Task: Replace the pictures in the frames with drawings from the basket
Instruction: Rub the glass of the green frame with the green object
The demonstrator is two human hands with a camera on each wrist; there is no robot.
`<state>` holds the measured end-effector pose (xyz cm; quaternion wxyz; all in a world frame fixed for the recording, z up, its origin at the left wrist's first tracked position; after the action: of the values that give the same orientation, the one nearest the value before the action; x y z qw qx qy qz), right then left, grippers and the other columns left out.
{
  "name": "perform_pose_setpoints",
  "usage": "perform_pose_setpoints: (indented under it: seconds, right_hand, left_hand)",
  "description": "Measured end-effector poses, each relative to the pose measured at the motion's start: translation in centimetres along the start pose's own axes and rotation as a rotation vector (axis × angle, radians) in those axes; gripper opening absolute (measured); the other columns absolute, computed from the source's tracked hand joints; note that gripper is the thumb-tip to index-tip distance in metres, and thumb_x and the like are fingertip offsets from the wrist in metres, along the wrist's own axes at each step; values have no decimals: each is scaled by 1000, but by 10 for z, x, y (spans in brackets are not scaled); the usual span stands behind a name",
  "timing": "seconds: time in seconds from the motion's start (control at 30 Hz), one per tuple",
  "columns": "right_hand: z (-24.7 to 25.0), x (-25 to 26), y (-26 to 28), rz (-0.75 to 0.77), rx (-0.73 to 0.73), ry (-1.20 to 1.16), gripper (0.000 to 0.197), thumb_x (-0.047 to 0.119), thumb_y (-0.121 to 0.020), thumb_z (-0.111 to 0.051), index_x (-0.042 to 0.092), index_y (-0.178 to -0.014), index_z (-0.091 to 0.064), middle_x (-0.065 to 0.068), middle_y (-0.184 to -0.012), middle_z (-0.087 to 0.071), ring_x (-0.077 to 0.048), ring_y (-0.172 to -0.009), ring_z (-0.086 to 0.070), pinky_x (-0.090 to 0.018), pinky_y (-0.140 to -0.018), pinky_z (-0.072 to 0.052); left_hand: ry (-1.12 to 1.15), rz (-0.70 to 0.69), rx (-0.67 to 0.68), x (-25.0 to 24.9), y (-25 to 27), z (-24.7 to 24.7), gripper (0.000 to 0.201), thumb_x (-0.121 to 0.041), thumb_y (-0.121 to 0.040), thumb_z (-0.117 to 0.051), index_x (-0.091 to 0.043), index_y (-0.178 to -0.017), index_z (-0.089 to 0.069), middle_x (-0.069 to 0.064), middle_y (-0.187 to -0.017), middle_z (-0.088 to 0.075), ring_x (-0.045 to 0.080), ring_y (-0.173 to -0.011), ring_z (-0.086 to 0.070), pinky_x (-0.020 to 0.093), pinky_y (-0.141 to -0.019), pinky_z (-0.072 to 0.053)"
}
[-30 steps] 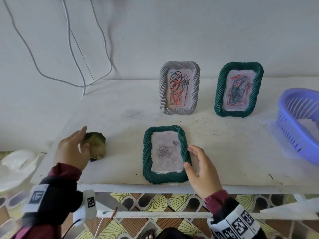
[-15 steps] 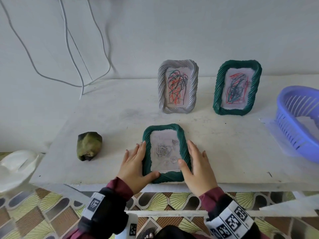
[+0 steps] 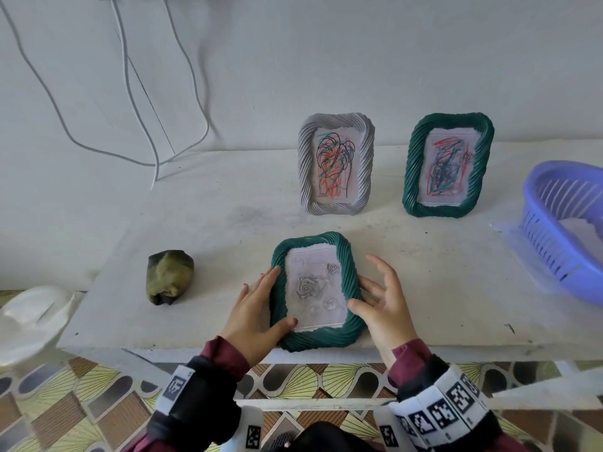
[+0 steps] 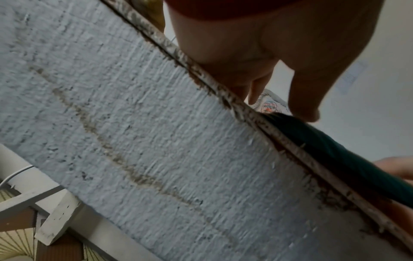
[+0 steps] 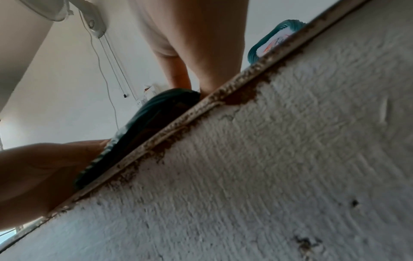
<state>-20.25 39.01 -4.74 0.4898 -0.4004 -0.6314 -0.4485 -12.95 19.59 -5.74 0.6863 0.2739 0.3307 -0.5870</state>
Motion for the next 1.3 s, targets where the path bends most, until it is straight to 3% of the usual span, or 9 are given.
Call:
perform_pose_setpoints:
  seconds: [0.2, 0.33, 0.6, 0.7, 0.77, 0.9, 1.07, 1.2, 1.3]
  right_hand:
    - [0, 7, 1, 31, 64, -71, 81, -25, -75, -50, 41, -122, -42, -5, -107, -63, -13, -83, -66, -32, -77, -54]
    - [0, 14, 3, 52, 116, -78, 85, -26, -74, -47, 42, -125, -42, -9, -100, -62, -16, -79, -62, -38, -77, -51]
    - [-6, 24, 1, 136, 248, 105, 73, -8, -85, -51, 48, -128, -32, -27, -103, -60, -27, -85, -59, -29, -79, -52]
    - [-8, 28, -4, 207, 269, 169, 67, 1, -87, -53, 46, -131, -29, -7, -121, -56, -40, -90, -57, -31, -82, -50]
    - [-10, 36, -6, 251, 279, 197, 63, 17, -84, -55, 48, -131, -27, 25, -137, -38, -32, -93, -61, -34, -90, -47]
    - [-16, 53, -14, 297, 312, 210, 68, 35, -76, -57, 49, -133, -23, 43, -135, -18, 6, -127, -37, -42, -109, -34]
    - [-30, 74, -28, 324, 383, 243, 64, 34, -80, -55, 51, -132, -22, 36, -139, -19, -25, -133, -36, -51, -108, -33]
    - [-40, 79, -41, 368, 384, 322, 61, 43, -83, -46, 46, -137, -16, 36, -138, -17, 24, -125, -16, -30, -113, -11]
    - [-46, 77, -49, 326, 408, 242, 60, 61, -80, -48, 59, -131, -18, 40, -137, -16, 11, -135, -12, -44, -117, -9]
  left_hand:
    - [510, -6, -45, -10, -1, 10, 84, 20, -80, -48, -35, -132, -12, -10, -138, -34, -23, -112, -40, 3, -93, -34]
    - [619, 42, -43, -5, -7, 20, 87, 6, -70, -56, -43, -130, -16, -3, -124, -52, -1, -83, -62, 18, -75, -52]
    - [504, 28, -65, -10, -4, 25, 91, 24, -79, -49, -43, -130, -15, -2, -110, -52, -2, -69, -54, 19, -69, -52]
    - [509, 14, -59, -13, -1, 27, 89, 24, -79, -49, -41, -131, -16, -6, -110, -52, -2, -69, -54, 19, -69, -52]
    - [510, 4, -54, -14, 0, 30, 89, 23, -79, -49, -42, -131, -18, -8, -109, -52, 0, -70, -53, 20, -70, -52]
    - [520, -11, -45, -16, 2, 43, 89, 20, -77, -55, -40, -132, -19, -9, -111, -53, 2, -72, -53, 22, -75, -53]
    - [475, -61, -75, -26, 0, 60, 89, 24, -78, -50, -42, -130, -22, -12, -110, -54, 0, -73, -54, 22, -77, -53]
    - [444, -96, -85, -31, -4, 71, 88, 23, -79, -49, -45, -129, -25, -6, -109, -50, -1, -73, -54, 18, -72, -52]
    - [434, -107, -88, -30, -6, 78, 88, 24, -79, -48, -45, -128, -26, -6, -107, -49, -1, -73, -55, 16, -71, -51]
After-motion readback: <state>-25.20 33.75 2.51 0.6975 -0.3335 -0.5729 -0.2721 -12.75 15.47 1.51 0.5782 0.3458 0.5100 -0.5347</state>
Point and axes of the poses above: each hand's wrist, its own y-axis away from the middle knuckle, its own z-axis out of the back of the hand, x = y × z, the point moved 2 cm from there along -y, towards the middle knuckle
